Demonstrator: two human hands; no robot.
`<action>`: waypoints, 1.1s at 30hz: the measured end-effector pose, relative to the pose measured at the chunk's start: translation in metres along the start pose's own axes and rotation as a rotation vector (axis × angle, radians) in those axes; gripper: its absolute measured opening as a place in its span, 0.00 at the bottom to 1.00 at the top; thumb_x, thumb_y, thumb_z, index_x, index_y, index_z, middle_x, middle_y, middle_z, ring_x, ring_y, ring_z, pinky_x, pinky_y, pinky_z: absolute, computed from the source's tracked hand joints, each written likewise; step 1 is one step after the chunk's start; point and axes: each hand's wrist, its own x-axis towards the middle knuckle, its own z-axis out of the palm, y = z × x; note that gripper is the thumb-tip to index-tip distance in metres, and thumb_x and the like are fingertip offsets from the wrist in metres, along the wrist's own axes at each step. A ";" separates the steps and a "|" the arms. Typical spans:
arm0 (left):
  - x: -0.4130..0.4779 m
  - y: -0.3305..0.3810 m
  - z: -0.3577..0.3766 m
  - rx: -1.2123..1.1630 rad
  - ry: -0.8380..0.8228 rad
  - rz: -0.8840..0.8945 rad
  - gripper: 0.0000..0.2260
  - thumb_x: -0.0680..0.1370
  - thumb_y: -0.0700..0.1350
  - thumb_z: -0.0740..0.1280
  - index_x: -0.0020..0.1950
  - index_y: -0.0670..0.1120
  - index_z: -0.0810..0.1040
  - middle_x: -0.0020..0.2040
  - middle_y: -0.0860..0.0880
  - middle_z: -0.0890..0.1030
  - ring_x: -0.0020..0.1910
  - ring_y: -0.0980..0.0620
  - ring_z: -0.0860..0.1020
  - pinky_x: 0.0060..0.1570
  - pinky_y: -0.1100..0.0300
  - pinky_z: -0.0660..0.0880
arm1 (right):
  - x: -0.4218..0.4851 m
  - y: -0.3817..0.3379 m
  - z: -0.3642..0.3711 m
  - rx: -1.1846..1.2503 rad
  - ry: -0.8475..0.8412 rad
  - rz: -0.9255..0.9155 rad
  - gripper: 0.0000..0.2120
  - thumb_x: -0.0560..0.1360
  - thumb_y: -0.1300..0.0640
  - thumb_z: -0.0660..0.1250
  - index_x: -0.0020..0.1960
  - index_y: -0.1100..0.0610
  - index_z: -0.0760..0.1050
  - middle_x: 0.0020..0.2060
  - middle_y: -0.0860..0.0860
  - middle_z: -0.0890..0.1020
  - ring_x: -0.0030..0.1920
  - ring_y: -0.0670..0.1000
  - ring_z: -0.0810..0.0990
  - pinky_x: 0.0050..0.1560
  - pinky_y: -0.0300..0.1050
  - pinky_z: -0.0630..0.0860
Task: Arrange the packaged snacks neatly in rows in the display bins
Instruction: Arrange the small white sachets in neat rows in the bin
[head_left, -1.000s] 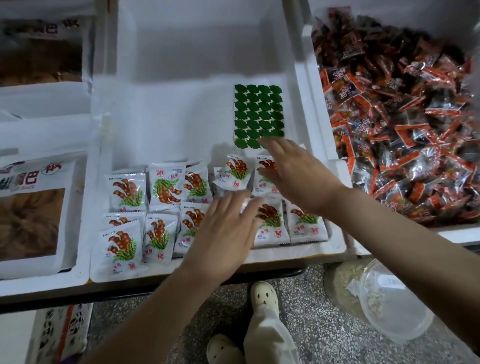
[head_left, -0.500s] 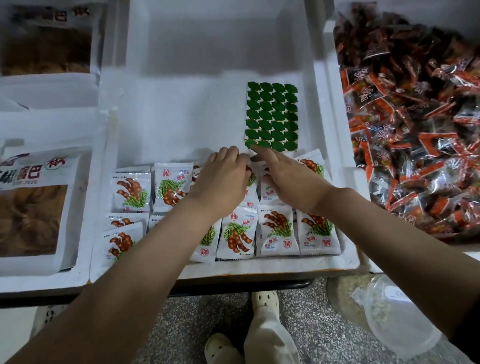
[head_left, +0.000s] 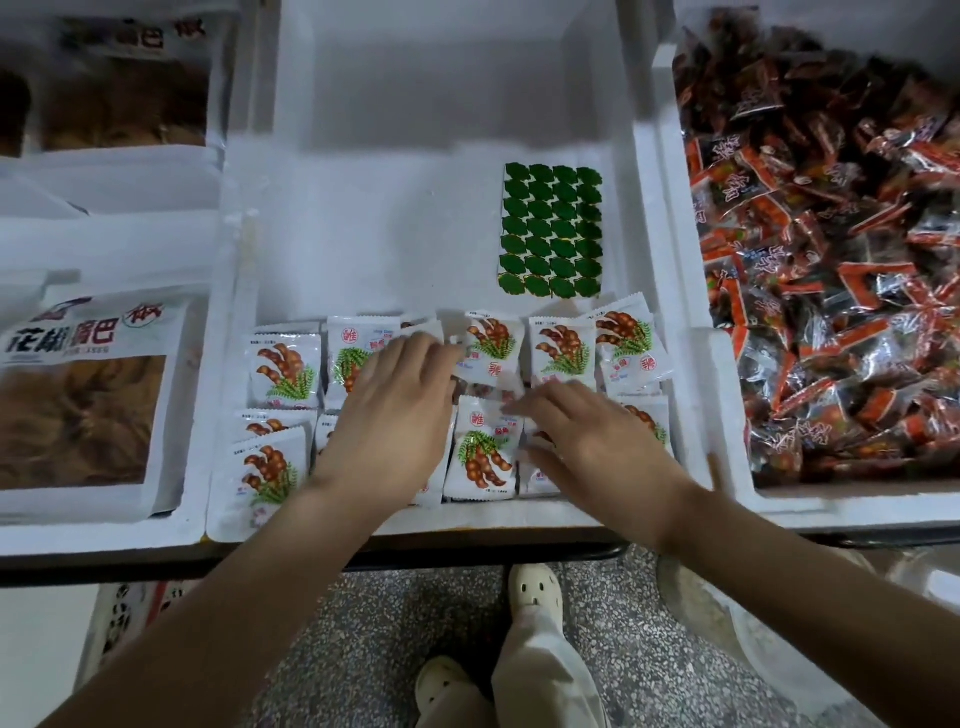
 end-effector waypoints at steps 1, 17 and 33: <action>-0.011 -0.004 0.000 0.017 0.001 -0.004 0.14 0.75 0.36 0.65 0.61 0.40 0.74 0.53 0.42 0.78 0.53 0.43 0.75 0.57 0.51 0.70 | -0.009 -0.001 0.004 -0.008 -0.024 0.001 0.17 0.71 0.57 0.72 0.59 0.57 0.75 0.51 0.51 0.80 0.51 0.52 0.79 0.50 0.46 0.77; -0.042 0.003 0.007 0.078 -0.021 -0.018 0.17 0.79 0.46 0.54 0.61 0.40 0.75 0.57 0.41 0.77 0.58 0.41 0.76 0.59 0.47 0.72 | -0.005 0.023 -0.027 -0.052 0.086 0.168 0.20 0.75 0.63 0.65 0.67 0.61 0.70 0.61 0.57 0.76 0.60 0.55 0.76 0.64 0.44 0.67; 0.026 0.077 0.025 0.140 -0.212 -0.148 0.24 0.82 0.52 0.51 0.76 0.45 0.50 0.76 0.41 0.53 0.75 0.41 0.51 0.74 0.45 0.48 | 0.012 0.073 -0.030 -0.503 -0.210 0.311 0.22 0.83 0.53 0.49 0.73 0.63 0.57 0.64 0.58 0.70 0.64 0.56 0.67 0.68 0.50 0.62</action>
